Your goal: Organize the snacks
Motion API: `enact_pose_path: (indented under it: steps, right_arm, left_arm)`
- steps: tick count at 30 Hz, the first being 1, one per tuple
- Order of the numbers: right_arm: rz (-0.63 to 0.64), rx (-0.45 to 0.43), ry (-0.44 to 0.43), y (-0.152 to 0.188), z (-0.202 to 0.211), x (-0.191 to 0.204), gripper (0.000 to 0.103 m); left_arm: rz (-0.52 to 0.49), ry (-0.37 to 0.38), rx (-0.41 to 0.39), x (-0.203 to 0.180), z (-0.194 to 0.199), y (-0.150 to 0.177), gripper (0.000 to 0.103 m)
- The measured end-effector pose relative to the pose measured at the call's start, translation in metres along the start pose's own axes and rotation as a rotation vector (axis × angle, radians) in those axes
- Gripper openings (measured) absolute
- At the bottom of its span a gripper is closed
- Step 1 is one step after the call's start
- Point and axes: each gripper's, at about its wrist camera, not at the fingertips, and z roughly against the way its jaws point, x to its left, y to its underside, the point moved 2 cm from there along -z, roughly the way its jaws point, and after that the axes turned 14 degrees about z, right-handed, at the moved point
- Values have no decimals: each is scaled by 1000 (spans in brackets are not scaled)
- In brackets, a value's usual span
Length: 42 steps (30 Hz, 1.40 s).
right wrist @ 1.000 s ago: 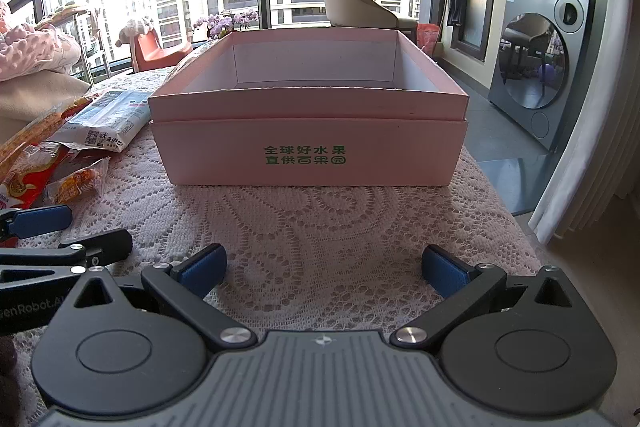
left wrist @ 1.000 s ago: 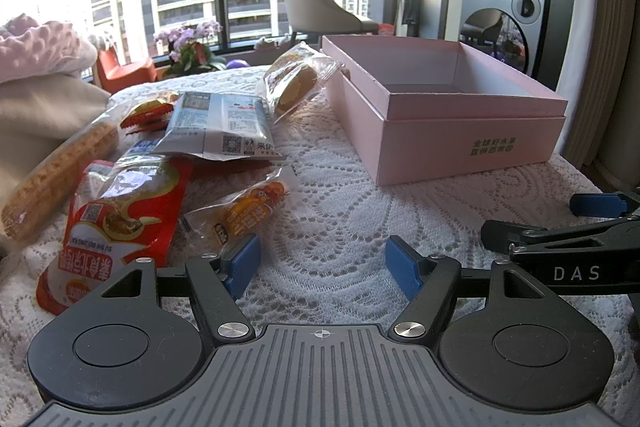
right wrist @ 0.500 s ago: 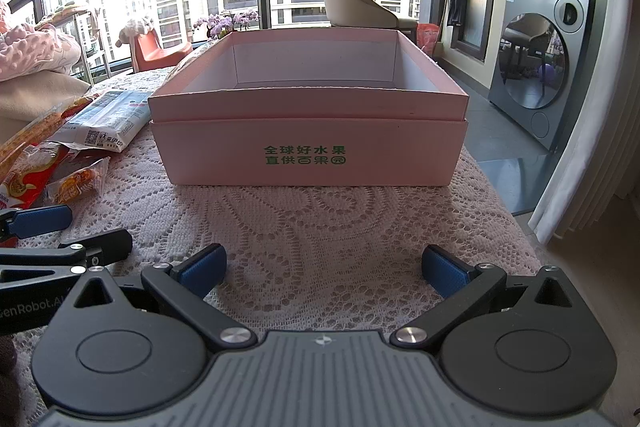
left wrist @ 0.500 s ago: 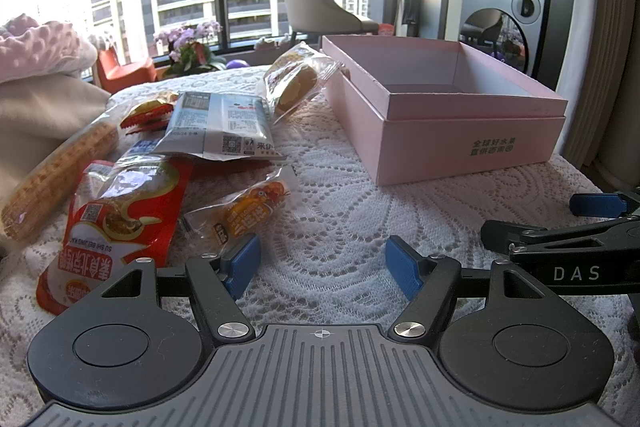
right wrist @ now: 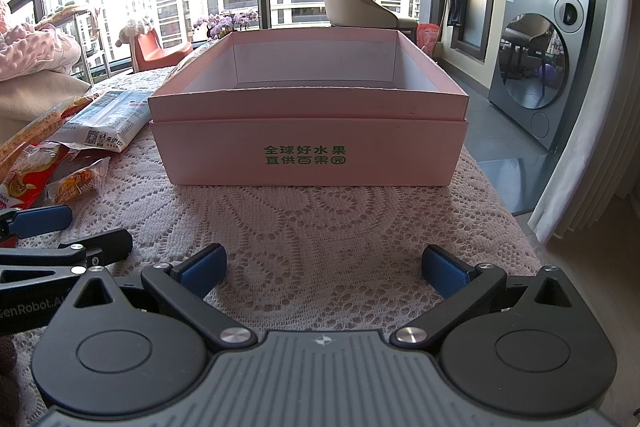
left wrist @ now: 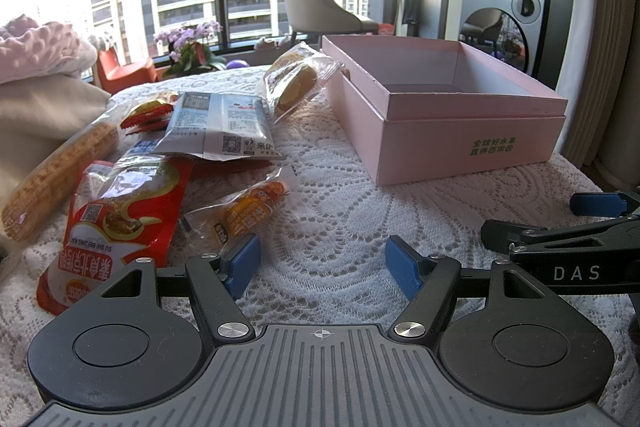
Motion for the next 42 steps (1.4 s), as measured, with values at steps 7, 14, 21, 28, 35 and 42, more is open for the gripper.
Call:
enact_pose_path:
  steps: [7, 14, 21, 28, 35, 42]
  right_arm:
    - [1, 0, 1, 0, -1, 1, 103]
    - [0, 0, 1, 0, 0, 0, 103]
    - [0, 0, 0, 0, 0, 0, 103]
    - [0, 0, 0, 0, 0, 0, 103]
    - [-1, 0, 0, 0, 0, 0, 103]
    - [-2, 0, -1, 1, 4, -3, 103]
  left_arm:
    - [-2, -2, 0, 0, 0, 0, 75]
    - [-3, -2, 0, 1, 0, 0, 75]
    - [-2, -2, 0, 0, 0, 0, 75]
    - [-4, -3, -1, 0, 0, 0, 75]
    - [-3, -3, -1, 0, 0, 0, 75]
    - [7, 13, 2, 1, 1, 0, 73]
